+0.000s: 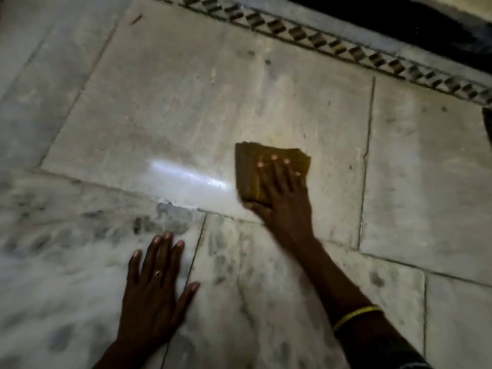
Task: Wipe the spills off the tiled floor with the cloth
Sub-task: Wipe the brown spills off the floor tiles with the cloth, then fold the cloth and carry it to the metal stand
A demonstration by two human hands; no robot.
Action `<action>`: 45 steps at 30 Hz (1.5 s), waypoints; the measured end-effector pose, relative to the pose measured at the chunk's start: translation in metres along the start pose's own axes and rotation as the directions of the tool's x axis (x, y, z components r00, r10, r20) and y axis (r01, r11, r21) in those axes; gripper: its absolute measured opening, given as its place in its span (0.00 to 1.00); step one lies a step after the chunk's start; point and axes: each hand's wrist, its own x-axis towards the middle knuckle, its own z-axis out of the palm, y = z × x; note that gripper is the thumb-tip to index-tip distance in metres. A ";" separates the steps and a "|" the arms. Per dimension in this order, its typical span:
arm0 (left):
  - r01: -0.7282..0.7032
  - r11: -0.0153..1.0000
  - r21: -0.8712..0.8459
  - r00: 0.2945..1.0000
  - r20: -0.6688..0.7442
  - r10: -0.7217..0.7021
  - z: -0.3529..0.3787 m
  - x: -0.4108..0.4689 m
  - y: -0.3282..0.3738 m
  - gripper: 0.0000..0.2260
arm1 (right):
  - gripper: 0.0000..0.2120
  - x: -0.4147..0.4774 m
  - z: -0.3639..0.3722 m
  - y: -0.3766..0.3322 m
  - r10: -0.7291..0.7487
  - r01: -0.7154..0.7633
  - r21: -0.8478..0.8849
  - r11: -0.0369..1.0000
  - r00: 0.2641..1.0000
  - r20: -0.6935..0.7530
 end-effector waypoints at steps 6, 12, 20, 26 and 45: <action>0.010 0.999 0.045 0.997 0.072 -0.014 0.002 -0.010 0.001 0.32 | 0.28 -0.059 -0.012 -0.041 0.345 -0.343 -0.065 0.937 0.939 0.012; 0.157 0.987 0.039 0.922 0.353 -0.161 -0.027 -0.004 0.028 0.33 | 0.25 -0.147 -0.038 -0.066 0.090 -0.081 -0.088 0.993 0.990 0.109; 0.893 -0.315 -0.321 0.298 0.947 -0.120 -0.124 -0.035 0.127 0.25 | 0.26 -0.192 -0.125 -0.134 0.255 -0.478 0.415 0.774 0.835 0.487; 0.748 -0.592 -0.301 0.311 0.946 -0.089 -0.171 -0.049 0.106 0.19 | 0.32 -0.211 -0.176 -0.165 0.071 -0.354 0.468 0.809 0.851 0.521; 0.604 -0.767 -0.217 0.534 0.825 0.187 -0.395 -0.050 0.170 0.21 | 0.29 -0.197 -0.406 -0.178 0.192 -0.290 0.742 0.605 0.957 0.218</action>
